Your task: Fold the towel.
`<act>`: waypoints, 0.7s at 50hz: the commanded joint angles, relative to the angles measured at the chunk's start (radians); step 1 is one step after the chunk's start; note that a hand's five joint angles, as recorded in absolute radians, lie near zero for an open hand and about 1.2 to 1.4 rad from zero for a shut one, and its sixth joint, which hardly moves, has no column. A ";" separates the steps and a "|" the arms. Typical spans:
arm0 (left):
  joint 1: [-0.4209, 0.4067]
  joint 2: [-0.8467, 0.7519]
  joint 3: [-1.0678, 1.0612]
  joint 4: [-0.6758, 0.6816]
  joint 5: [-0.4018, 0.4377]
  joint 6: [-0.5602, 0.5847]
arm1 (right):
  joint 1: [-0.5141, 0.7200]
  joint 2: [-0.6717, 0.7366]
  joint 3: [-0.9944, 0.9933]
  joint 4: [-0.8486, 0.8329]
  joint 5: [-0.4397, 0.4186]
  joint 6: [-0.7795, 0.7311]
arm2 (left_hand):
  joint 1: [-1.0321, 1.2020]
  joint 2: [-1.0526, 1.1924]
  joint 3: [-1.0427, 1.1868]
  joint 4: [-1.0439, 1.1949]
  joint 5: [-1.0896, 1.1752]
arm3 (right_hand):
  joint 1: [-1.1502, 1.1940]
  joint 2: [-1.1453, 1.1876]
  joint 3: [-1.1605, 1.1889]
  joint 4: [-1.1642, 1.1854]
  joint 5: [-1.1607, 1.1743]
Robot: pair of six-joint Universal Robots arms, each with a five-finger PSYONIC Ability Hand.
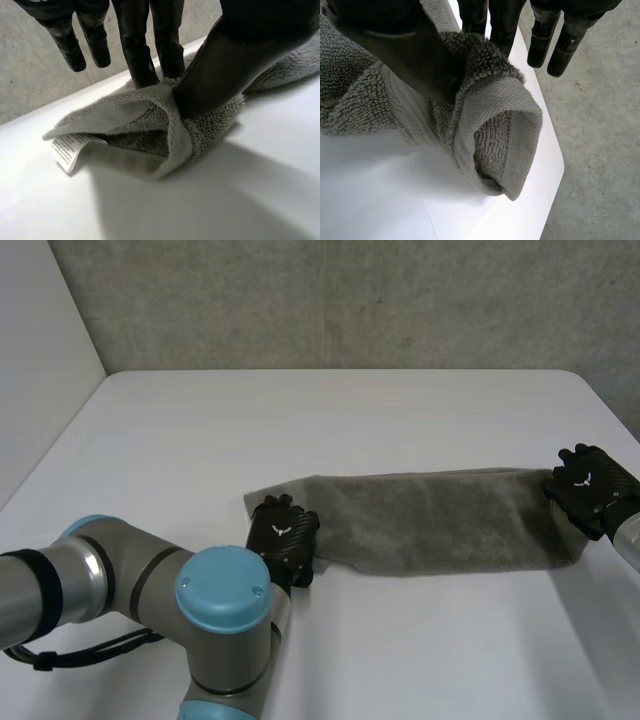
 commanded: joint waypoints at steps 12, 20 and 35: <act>0.078 0.051 -0.074 0.058 0.011 0.092 | -0.023 -0.013 -0.040 0.070 0.003 0.002 | 0.151 0.104 -0.048 -0.054 0.096 | 0.102 0.115 -0.046 -0.076 0.080; 0.156 0.140 -0.165 0.055 0.113 0.110 | -0.084 -0.012 -0.070 0.084 -0.008 -0.004 | 0.151 0.104 -0.048 -0.054 0.096 | 0.102 0.115 -0.046 -0.076 0.080; 0.184 0.160 -0.232 0.049 0.149 0.204 | -0.109 -0.005 -0.081 0.114 -0.019 -0.012 | 0.151 0.104 -0.048 -0.054 0.096 | 0.102 0.115 -0.046 -0.076 0.080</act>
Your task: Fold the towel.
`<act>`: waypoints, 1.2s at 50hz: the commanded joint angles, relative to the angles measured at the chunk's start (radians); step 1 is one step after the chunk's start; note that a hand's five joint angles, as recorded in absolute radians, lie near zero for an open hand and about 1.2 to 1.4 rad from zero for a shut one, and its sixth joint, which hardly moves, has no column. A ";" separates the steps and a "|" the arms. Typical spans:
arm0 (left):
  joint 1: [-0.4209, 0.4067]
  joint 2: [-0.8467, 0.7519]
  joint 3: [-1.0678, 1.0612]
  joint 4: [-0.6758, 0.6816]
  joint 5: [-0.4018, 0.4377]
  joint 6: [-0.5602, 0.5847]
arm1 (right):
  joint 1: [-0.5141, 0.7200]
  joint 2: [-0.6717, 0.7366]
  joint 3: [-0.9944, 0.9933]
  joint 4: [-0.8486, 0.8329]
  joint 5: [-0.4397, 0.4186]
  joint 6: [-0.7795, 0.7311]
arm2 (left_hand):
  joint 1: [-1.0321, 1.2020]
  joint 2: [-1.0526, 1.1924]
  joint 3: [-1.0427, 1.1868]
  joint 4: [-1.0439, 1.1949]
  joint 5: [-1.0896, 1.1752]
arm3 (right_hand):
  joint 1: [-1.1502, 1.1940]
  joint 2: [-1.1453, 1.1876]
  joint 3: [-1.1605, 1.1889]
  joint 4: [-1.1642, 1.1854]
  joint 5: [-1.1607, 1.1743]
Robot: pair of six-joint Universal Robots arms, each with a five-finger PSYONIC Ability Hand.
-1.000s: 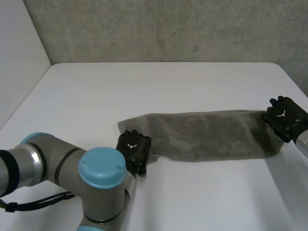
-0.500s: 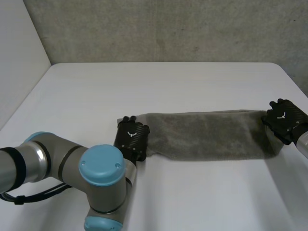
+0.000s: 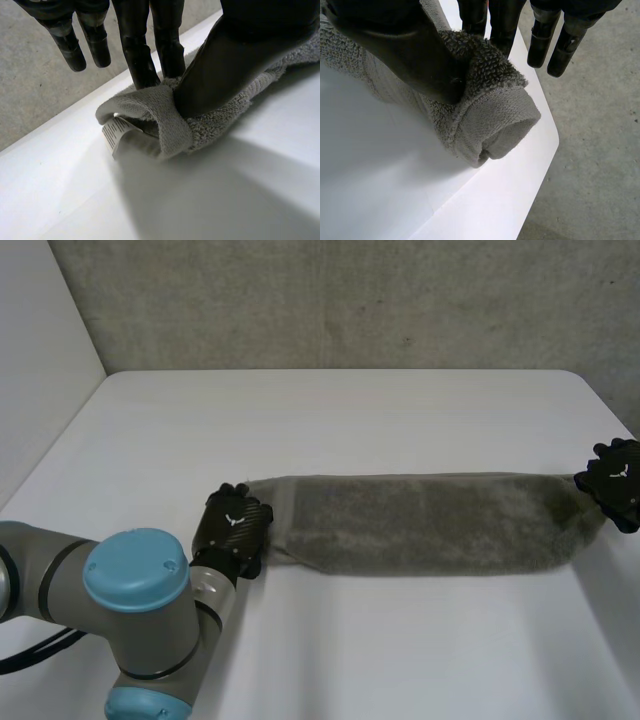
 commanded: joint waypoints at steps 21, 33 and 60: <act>0.054 0.047 -0.044 -0.035 -0.002 0.016 | -0.076 0.017 -0.031 0.006 -0.039 -0.010 | 0.151 0.104 -0.048 -0.054 0.096 | 0.102 0.115 -0.046 -0.076 0.080; 0.011 0.091 -0.044 -0.130 0.000 0.006 | -0.078 0.014 -0.035 0.029 -0.049 -0.016 | -0.774 -0.820 -0.048 -0.054 -0.828 | 0.102 0.115 -0.046 -0.076 0.080; 0.315 0.398 -0.066 -0.168 0.165 -0.217 | 0.350 -0.043 -0.299 0.115 0.111 0.068 | -0.921 -0.967 -0.048 -0.054 -0.975 | 0.102 0.115 -0.046 -0.076 0.080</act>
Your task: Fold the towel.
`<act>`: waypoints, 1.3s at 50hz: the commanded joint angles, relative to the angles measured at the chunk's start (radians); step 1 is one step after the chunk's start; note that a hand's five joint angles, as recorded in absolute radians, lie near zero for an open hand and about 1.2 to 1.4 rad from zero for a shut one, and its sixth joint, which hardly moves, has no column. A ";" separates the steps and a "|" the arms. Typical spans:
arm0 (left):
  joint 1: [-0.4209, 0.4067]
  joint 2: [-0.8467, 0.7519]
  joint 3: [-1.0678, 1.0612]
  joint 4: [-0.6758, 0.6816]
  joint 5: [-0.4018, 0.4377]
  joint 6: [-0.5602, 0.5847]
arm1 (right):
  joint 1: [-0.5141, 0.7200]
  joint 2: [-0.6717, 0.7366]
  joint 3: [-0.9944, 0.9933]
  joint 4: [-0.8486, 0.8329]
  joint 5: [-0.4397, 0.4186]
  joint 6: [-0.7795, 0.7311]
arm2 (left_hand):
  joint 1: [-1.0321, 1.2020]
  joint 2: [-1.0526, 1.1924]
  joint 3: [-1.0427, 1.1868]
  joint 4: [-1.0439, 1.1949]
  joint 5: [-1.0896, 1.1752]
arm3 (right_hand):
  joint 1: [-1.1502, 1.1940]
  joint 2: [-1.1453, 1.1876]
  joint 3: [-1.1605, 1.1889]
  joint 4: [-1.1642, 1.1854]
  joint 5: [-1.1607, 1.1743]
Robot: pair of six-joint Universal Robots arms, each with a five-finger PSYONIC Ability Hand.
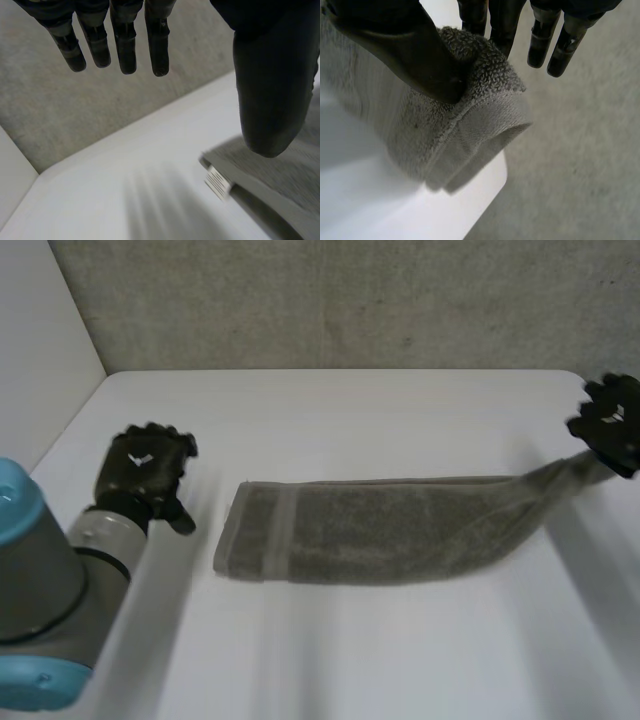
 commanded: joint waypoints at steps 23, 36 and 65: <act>0.142 0.044 0.008 0.013 0.097 -0.198 | 0.965 0.593 -0.566 -0.112 0.271 0.319 | -0.119 -0.106 -0.048 -0.054 -0.069 | 0.098 0.115 -0.046 -0.076 0.081; 0.123 0.029 0.042 0.016 0.097 -0.198 | 0.947 0.432 -0.387 -0.162 0.260 0.484 | -0.139 -0.126 -0.048 -0.054 -0.090 | -1.124 -1.106 -0.046 -0.076 -1.141; -0.225 -0.302 0.223 0.016 0.082 -0.194 | 0.481 0.013 0.280 -0.112 0.233 0.683 | -0.134 -0.121 -0.048 -0.054 -0.084 | -1.103 -1.085 -0.046 -0.076 -1.120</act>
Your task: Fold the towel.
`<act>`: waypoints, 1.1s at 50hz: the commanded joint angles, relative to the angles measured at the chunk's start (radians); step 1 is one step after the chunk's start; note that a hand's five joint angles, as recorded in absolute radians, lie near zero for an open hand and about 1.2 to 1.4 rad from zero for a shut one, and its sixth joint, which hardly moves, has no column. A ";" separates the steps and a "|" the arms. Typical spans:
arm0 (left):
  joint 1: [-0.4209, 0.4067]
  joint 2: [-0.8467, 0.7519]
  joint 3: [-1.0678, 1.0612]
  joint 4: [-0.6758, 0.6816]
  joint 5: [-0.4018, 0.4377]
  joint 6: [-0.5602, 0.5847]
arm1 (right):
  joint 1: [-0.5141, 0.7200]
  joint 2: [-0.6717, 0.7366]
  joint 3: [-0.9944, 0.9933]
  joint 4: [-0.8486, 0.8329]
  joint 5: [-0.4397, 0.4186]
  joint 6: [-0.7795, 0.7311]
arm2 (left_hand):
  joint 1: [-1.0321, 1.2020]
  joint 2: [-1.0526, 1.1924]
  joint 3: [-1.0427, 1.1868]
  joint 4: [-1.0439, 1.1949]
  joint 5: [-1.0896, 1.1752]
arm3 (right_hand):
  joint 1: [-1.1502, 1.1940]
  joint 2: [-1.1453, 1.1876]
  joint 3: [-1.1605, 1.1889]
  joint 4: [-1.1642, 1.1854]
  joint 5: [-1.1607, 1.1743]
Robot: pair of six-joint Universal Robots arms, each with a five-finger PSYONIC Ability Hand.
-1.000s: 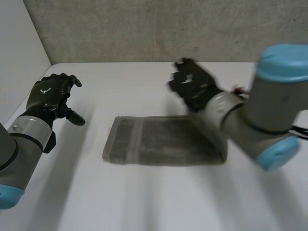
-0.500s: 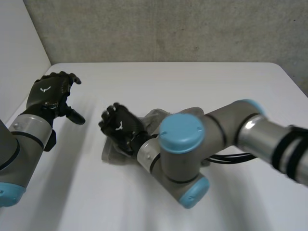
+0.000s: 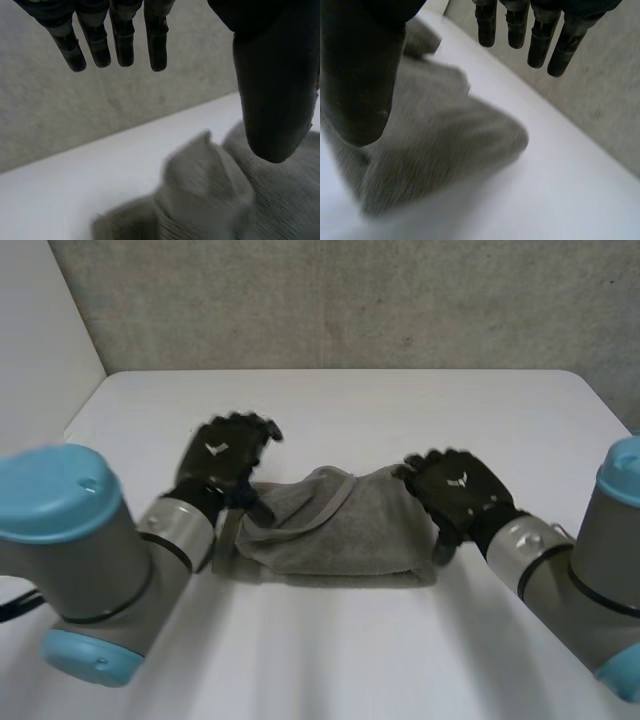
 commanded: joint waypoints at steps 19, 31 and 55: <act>-0.092 -0.262 0.150 0.055 -0.227 0.010 | 0.002 0.129 0.115 -0.147 -0.037 -0.125 | -0.066 -0.033 -0.048 -0.054 0.005 | 1.058 1.042 -0.046 -0.076 1.056; -0.068 -0.285 0.162 0.096 -0.329 0.015 | 0.002 0.135 0.121 -0.138 -0.052 -0.217 | -0.063 -0.030 -0.048 -0.054 0.008 | 1.161 1.145 -0.046 -0.076 1.160; -0.045 -0.218 0.018 0.069 -0.353 0.105 | -0.076 0.081 0.138 -0.045 -0.062 -0.308 | -0.066 -0.033 -0.048 -0.054 0.005 | 1.161 1.145 -0.046 -0.076 1.160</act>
